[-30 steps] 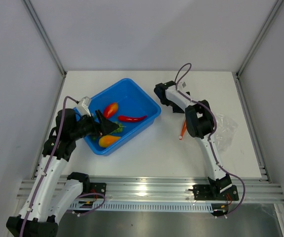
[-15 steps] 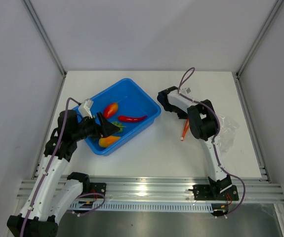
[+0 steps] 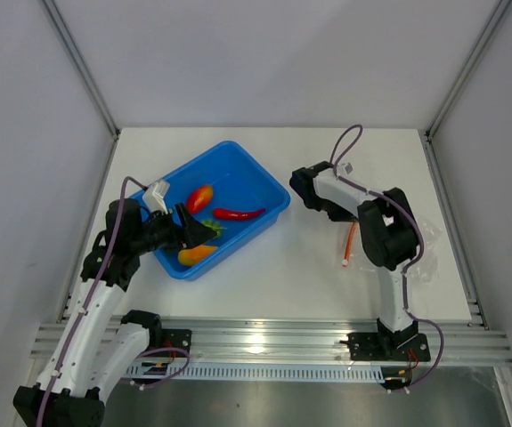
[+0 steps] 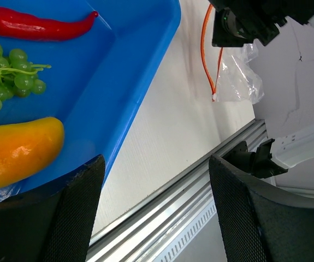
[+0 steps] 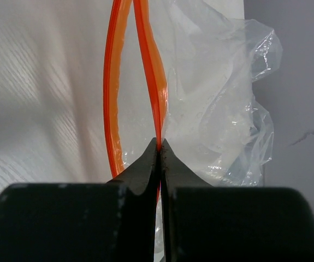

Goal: Place the food in the zip-top bag and seal the zipper
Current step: Pick up the zipper food storage bag at the center of the board.

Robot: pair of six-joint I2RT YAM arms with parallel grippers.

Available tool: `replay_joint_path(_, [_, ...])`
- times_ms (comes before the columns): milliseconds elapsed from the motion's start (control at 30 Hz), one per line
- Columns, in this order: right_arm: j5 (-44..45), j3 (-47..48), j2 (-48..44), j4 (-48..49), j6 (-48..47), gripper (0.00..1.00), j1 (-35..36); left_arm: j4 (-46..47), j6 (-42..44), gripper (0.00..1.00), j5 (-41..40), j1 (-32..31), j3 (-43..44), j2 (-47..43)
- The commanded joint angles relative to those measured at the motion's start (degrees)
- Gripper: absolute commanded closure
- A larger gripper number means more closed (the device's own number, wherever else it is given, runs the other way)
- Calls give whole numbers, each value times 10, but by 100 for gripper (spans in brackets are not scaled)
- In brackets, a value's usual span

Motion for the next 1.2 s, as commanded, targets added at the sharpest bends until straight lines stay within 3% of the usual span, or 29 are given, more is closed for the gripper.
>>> replay_joint_path(0, [-20, -53, -66, 67, -28, 100, 13, -5, 12, 22, -21, 4, 7, 0])
replay_joint_path(267, [-224, -199, -287, 299, -150, 100, 43, -17, 15, 25, -91, 4, 39, 33])
replay_joint_path(567, [-385, -239, -369, 389, -216, 100, 30, 0, -8, 24, -177, 3, 109, 126])
replay_joint_path(733, [-426, -193, -359, 359, -242, 100, 20, -10, -17, 23, -223, -12, 173, 200])
replay_joint_path(1067, [-587, -94, -385, 229, -216, 100, -32, -209, -16, 21, -398, -68, 346, 384])
replay_joint_path(1167, [-616, -86, -383, 210, -211, 100, -32, -253, -14, 21, -433, -75, 355, 418])
